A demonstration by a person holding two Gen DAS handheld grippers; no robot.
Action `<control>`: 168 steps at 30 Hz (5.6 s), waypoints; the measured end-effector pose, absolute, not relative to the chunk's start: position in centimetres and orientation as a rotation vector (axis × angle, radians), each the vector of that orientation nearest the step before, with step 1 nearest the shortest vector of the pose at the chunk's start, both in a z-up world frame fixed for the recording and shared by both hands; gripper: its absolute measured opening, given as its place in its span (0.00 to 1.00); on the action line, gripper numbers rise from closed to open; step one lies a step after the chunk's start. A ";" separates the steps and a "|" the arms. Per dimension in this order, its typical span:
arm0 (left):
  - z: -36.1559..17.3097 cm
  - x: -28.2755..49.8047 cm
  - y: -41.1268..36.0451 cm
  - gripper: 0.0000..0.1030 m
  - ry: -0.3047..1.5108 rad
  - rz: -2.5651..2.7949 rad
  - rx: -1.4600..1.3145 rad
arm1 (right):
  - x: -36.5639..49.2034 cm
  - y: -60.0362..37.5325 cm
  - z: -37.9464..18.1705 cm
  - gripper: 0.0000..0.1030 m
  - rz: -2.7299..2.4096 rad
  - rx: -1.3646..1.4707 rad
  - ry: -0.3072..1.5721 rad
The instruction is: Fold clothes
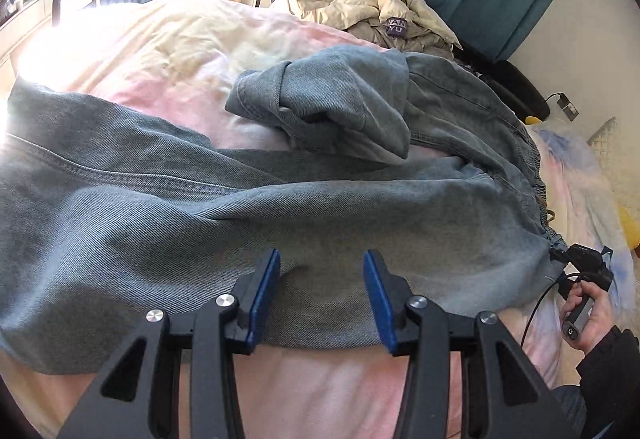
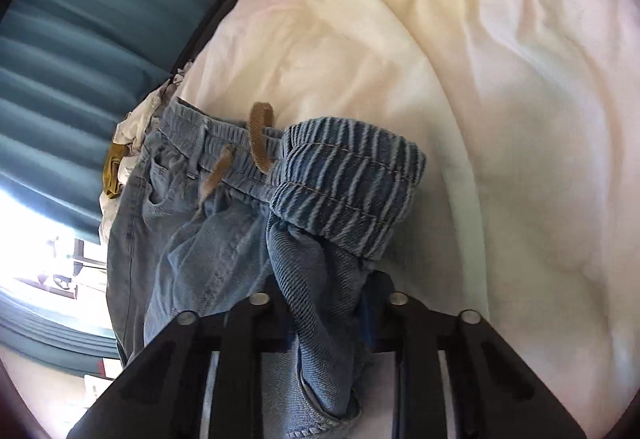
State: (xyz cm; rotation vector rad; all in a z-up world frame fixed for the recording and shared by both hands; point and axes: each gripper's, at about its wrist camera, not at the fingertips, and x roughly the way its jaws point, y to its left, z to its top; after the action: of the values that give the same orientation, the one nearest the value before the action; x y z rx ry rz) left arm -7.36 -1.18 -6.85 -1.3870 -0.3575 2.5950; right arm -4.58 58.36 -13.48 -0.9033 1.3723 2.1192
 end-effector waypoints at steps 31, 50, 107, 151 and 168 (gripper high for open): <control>-8.4 -9.1 -2.5 0.43 -0.405 2.617 -1.485 | 1.2 66.4 -12.7 0.32 2.232 -0.941 0.917; -5.8 -7.0 -1.8 0.43 -0.322 2.663 -1.392 | 3.9 54.3 3.5 0.56 2.498 -0.928 0.704; -0.3 -31.3 -4.7 0.00 -0.598 2.703 -1.481 | -8.7 30.8 -11.7 0.58 2.794 -1.496 0.724; 0.4 -30.7 -2.5 0.05 -0.543 2.708 -1.759 | -8.7 31.2 -12.0 0.60 2.832 -1.459 0.704; 2.4 -24.0 -19.7 0.04 -1.210 3.124 -1.488 | -8.3 31.0 -12.1 0.60 2.819 -1.464 0.690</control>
State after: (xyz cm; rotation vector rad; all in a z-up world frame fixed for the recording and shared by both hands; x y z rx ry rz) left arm -24.01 -19.70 2.41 -1.4879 -1.2101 3.1239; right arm -8.30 31.05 -12.06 -1.4643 0.6897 2.8195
